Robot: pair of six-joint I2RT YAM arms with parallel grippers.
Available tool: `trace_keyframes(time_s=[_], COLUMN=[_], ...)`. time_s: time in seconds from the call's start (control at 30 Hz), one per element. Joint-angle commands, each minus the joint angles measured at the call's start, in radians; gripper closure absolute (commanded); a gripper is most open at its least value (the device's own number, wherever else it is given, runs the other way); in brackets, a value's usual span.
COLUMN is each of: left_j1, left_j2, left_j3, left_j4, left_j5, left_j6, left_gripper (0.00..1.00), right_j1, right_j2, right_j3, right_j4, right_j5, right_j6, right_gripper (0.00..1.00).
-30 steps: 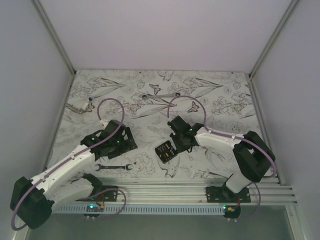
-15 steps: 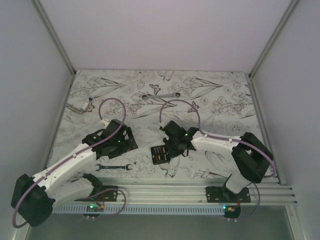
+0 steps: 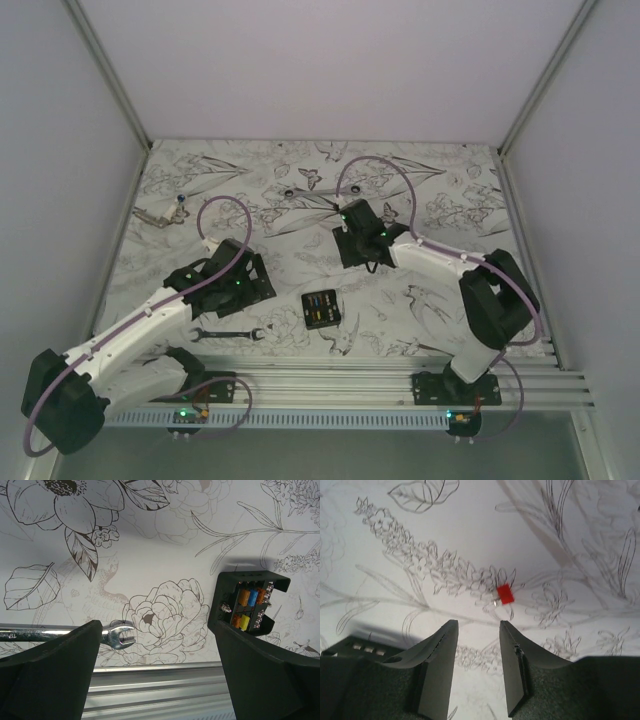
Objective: Snap on the fuse box
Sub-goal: Pick up the fuse from the center of the board.
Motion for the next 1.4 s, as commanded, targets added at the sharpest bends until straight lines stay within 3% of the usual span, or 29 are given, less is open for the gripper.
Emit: trace_keyframes(time_s=[0.0,0.17,0.57,1.07,1.37], left_j1=[-0.002,-0.002,-0.002,-0.002,-0.002], left_j2=[-0.004,0.005,0.034,0.020,0.006], left_j3=[0.003,0.005,0.013,0.012,0.008], left_j4=[-0.015,-0.014,-0.011,-0.008,-0.008], left_j5=[-0.016,-0.021,-0.012,-0.001,-0.001], left_j6=[0.009,0.013,0.015,0.015,0.017], left_gripper=[0.01,0.01,0.01,0.01,0.01], right_j1=[-0.040,-0.070,-0.062,-0.051,-0.059], right_j2=[0.076,0.151,0.240,0.175,0.147], right_j3=[0.057,0.100,0.127,0.037,0.057], right_j4=[0.081,0.103,0.075,-0.027,-0.047], right_j5=[0.007,-0.020,0.075,0.127,0.051], right_j6=[-0.060,-0.068,-0.042,-0.047,0.012], right_gripper=[0.55,0.54,0.54,0.53,0.52])
